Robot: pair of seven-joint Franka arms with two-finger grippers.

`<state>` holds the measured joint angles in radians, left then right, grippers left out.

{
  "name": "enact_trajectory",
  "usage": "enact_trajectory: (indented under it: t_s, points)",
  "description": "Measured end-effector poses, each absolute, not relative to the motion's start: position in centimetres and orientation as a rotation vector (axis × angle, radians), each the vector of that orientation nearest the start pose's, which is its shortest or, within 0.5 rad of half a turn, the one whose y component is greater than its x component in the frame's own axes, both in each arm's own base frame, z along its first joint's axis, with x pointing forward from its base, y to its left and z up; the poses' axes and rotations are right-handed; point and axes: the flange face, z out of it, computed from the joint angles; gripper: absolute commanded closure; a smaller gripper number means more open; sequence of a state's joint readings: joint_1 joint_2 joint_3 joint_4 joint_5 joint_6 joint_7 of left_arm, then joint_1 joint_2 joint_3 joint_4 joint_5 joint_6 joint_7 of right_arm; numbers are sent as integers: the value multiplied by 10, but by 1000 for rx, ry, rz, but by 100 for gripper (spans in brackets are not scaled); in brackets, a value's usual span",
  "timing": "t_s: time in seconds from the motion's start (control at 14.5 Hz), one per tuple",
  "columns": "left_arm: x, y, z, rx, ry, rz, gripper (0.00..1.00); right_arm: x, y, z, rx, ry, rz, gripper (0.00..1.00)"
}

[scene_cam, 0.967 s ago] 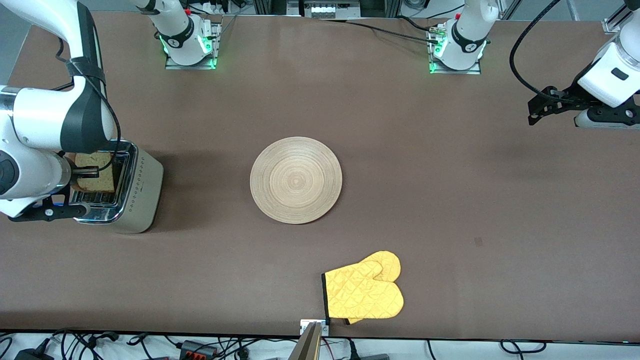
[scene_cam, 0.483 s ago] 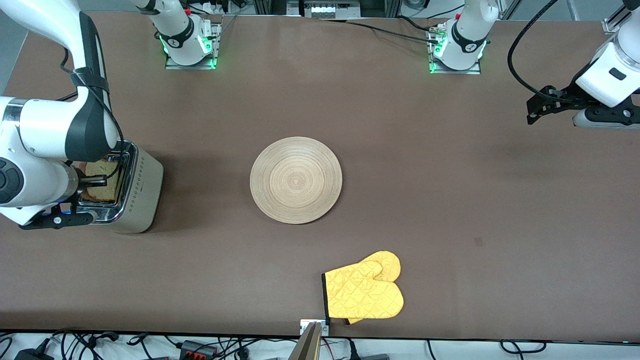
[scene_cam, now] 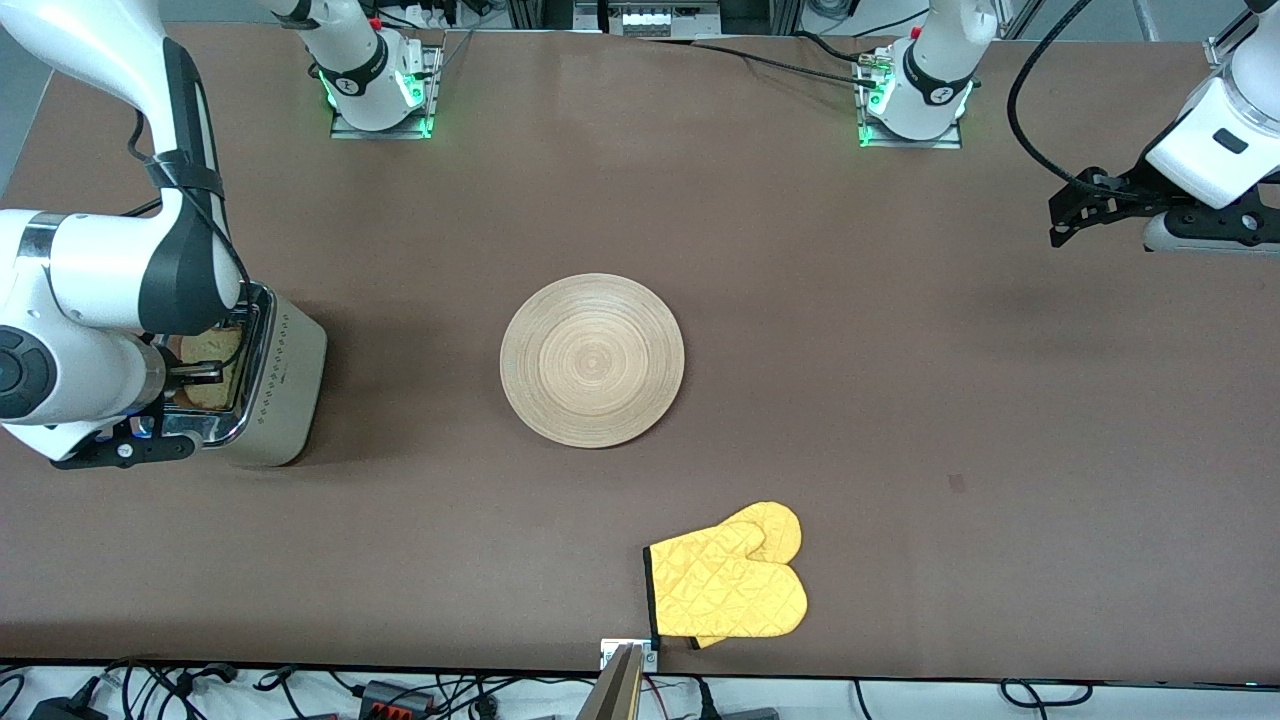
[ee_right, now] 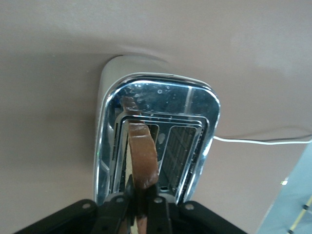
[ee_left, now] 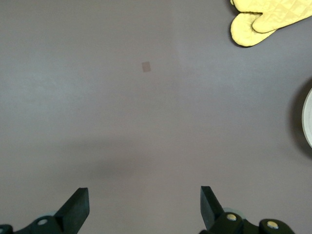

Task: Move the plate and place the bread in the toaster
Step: 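Lower the bread into the toaster slot with the right gripper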

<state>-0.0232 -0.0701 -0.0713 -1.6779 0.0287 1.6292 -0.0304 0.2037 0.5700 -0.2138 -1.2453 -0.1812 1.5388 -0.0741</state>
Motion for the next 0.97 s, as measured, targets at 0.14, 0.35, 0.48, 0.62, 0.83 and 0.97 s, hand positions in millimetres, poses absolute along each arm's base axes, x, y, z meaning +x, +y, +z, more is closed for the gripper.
enact_trajectory:
  t_s: [0.14,0.35,0.48,0.62,0.83,0.97]
  points:
    - [534,-58,618,-3106,127,-33,0,689,0,426,-3362,-140,448,0]
    - [531,-61,615,-3103,137,22,0,690,4,432,-3319,-125,413,0]
    - [530,-57,617,-3103,124,36,0,692,11,450,-3265,-112,343,0]
    - [529,-44,618,-3104,84,63,0,690,17,474,-3237,-112,290,0]
    - [536,-5,605,-3106,-26,112,0,687,27,518,-3188,-117,179,0]
    - [538,10,592,-3104,-69,193,0,686,30,538,-3175,-122,119,0]
